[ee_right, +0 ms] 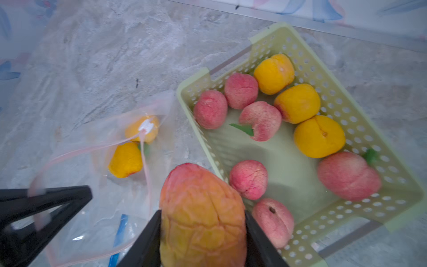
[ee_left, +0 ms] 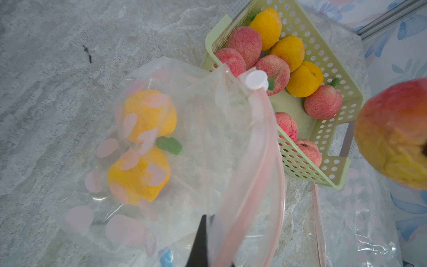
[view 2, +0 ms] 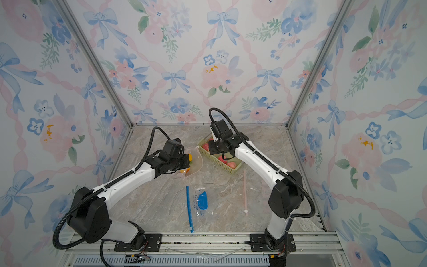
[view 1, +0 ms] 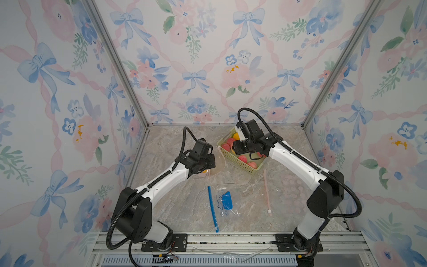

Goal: Place the peach in a zip-top bag and seal the zipper
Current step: Pick up the peach from the basket, then place the peach in the zipper food storage bag.

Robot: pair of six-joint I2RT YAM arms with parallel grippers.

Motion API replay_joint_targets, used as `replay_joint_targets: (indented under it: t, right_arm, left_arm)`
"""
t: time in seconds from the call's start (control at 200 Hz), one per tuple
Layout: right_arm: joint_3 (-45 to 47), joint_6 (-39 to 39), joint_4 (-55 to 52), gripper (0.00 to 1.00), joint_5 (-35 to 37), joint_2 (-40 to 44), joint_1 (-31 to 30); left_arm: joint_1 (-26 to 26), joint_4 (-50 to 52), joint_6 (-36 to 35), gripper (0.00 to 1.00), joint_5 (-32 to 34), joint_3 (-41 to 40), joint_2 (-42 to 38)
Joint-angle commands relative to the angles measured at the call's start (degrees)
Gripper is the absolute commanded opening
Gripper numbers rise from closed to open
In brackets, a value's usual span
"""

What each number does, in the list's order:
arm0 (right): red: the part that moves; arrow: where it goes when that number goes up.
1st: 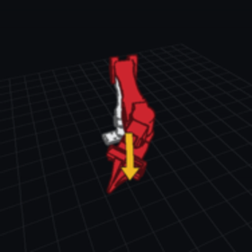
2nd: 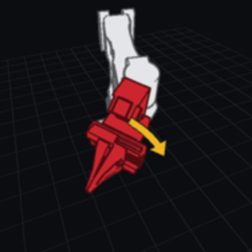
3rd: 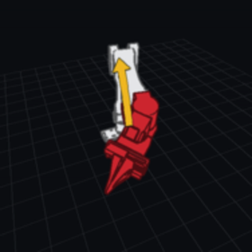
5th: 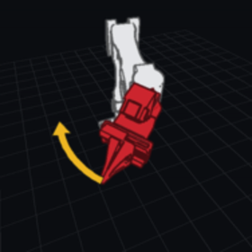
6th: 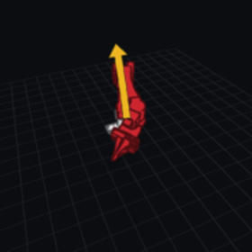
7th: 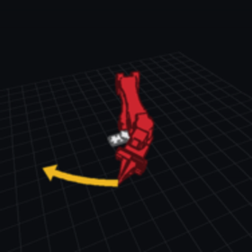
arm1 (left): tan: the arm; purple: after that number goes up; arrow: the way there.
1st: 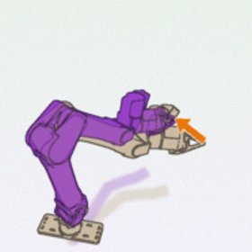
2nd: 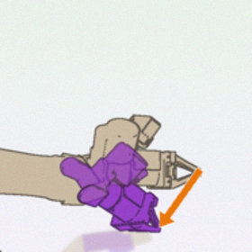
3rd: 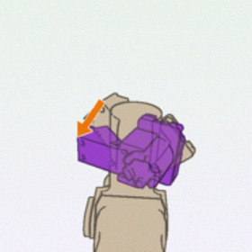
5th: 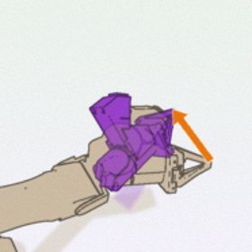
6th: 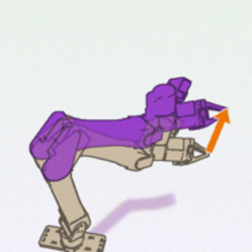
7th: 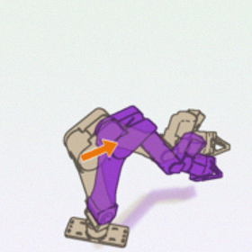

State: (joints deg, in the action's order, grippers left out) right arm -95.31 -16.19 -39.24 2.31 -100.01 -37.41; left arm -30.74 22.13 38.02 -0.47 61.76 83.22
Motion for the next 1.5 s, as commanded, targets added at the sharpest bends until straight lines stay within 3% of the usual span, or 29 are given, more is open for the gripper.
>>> replay_joint_targets:
  t: [0.0, 0.555, 0.855, 1.04, 1.49]
  right_arm:
    - [2.66, -3.30, 7.16, 0.50, -5.29, 1.79, -2.21]
    - [10.77, -8.45, 16.68, 0.52, -7.49, -1.43, -8.78]
    - [10.47, -8.35, 16.26, 0.70, -6.14, -3.39, -9.53]
    - [9.93, -7.93, 15.63, 0.76, -5.17, -2.93, -9.54]
    - [9.48, -7.05, 11.56, 0.72, -0.32, 3.68, -8.17]
  left_arm:
    - [-0.38, -0.59, 0.44, 0.00, -1.07, 0.73, 0.11]
    - [-0.55, -0.55, 0.79, 0.00, -0.81, 0.67, -1.83]
    - [-0.55, -0.60, 1.18, 0.00, -0.41, 0.45, -3.11]
    - [-0.55, -0.55, 0.98, 0.00, 0.01, 0.32, -3.20]
    - [-0.48, -0.51, -0.09, 0.00, 0.33, -0.22, -3.05]
